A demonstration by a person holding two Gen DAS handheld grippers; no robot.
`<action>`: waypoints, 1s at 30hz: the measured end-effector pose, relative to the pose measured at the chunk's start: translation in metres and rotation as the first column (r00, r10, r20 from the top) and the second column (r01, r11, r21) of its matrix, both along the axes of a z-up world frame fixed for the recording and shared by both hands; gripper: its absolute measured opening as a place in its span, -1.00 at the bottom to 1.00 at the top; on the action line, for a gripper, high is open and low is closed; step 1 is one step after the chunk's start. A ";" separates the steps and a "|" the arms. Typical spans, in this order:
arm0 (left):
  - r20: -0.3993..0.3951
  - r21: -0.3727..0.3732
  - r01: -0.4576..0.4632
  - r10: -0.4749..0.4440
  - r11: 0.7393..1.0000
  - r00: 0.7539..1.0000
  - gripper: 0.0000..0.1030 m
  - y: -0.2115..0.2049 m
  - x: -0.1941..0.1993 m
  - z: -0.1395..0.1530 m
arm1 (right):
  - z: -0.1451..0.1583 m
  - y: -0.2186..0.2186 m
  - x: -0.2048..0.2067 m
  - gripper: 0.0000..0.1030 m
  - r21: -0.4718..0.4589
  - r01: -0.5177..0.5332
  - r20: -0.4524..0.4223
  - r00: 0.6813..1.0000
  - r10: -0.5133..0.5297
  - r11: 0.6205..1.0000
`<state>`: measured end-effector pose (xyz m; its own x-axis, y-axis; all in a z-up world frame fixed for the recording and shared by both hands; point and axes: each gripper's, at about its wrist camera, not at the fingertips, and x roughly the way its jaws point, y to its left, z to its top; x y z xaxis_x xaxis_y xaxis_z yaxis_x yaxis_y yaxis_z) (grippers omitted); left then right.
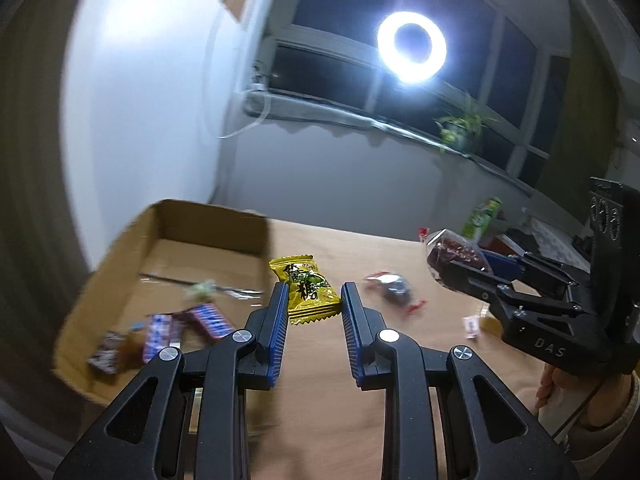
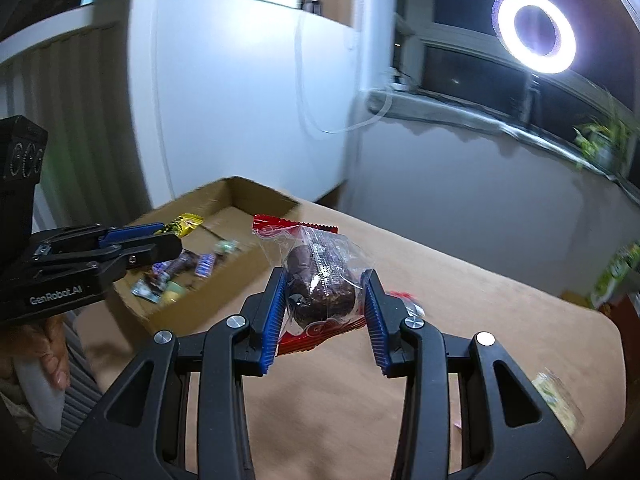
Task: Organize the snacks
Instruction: 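Carry the yellow candy with the left tool into the box while the right carries the candy bag, then release both candies into the box and move both tools back to the table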
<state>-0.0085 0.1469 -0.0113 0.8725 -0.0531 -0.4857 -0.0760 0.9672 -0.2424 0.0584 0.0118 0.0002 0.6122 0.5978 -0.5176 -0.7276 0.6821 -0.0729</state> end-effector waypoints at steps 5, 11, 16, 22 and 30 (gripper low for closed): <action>-0.005 0.007 -0.080 0.080 0.997 0.997 -0.52 0.035 -0.016 -0.003 | 0.001 0.044 -0.007 -0.24 -0.002 -0.090 -0.003 0.996 0.090 0.996; -0.018 0.014 -0.147 0.147 0.989 0.989 -0.52 0.061 -0.029 -0.008 | -0.002 0.089 -0.014 -0.24 -0.011 -0.183 0.004 0.983 0.183 0.983; -0.043 0.005 -0.160 0.160 0.987 0.986 -0.52 0.070 -0.027 -0.018 | -0.008 0.117 -0.012 -0.24 -0.019 -0.223 -0.007 0.975 0.223 0.975; -0.078 -0.001 -0.170 0.170 0.985 0.982 -0.45 0.076 -0.020 -0.029 | -0.023 0.140 0.000 -0.07 -0.035 -0.275 -0.050 0.961 0.273 0.961; -0.088 -0.008 -0.234 0.233 0.972 0.969 0.15 0.088 -0.027 -0.037 | -0.031 0.120 0.013 0.14 -0.004 -0.205 -0.050 0.978 0.205 0.979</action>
<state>-0.0360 0.2348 -0.0478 0.8167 0.1372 -0.5605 -0.3205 0.9156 -0.2428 0.0717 0.1323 -0.0310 0.4510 0.7032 -0.5497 -0.8548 0.5174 -0.0394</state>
